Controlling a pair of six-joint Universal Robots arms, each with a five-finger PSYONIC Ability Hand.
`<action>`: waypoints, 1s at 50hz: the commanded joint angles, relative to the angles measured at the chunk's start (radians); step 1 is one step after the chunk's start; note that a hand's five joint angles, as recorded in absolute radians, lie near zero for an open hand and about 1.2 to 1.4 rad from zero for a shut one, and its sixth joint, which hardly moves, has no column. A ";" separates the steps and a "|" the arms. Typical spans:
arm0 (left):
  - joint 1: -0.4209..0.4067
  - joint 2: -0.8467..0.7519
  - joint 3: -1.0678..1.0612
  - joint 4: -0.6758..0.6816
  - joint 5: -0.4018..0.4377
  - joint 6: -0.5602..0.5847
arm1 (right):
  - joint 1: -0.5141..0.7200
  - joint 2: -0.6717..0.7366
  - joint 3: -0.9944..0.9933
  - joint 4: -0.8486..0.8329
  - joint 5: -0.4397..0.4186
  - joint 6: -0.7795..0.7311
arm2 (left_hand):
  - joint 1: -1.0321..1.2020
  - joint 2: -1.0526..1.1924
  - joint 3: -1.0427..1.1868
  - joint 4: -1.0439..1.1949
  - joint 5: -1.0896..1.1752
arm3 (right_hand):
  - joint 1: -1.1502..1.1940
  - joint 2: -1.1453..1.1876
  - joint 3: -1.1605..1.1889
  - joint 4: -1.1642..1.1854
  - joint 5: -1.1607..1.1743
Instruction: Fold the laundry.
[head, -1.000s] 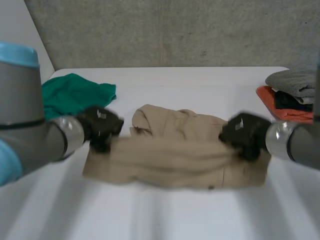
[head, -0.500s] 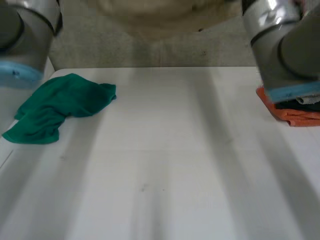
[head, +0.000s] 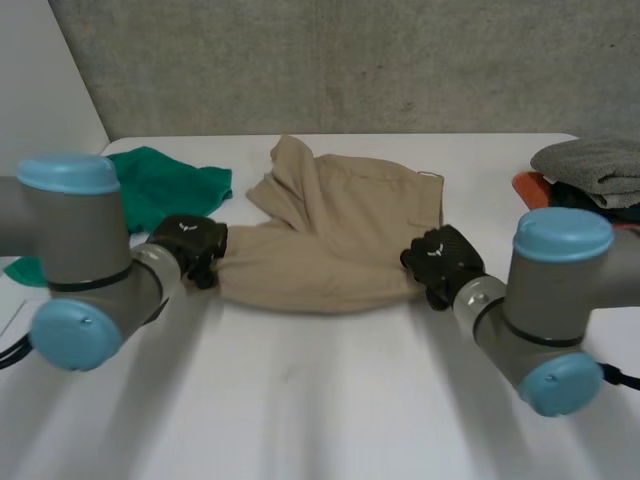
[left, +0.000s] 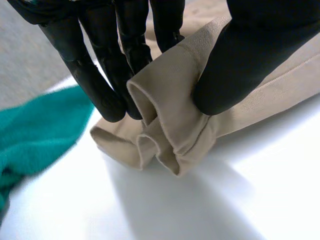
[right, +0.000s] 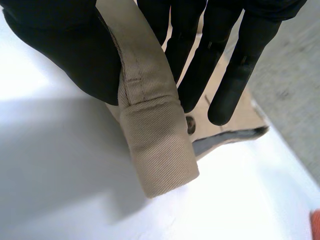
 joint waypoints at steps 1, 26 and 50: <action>-0.002 0.183 -0.119 -0.231 0.035 0.064 | -0.022 -0.170 0.039 0.340 0.007 -0.036 | 0.239 0.199 0.207 0.202 0.234 | 0.267 0.229 0.205 0.199 0.206; -0.020 0.240 -0.120 -0.140 0.114 0.282 | -0.057 -0.311 0.253 0.466 -0.064 -0.260 | -0.983 -1.023 -1.014 -1.020 -0.988 | 0.267 0.229 0.205 0.199 0.206; -0.063 -0.438 0.646 -0.167 0.246 0.292 | -0.043 -0.305 0.301 0.365 -0.064 -0.203 | -0.333 -0.373 -0.365 -0.370 -0.339 | 0.267 0.229 0.205 0.199 0.206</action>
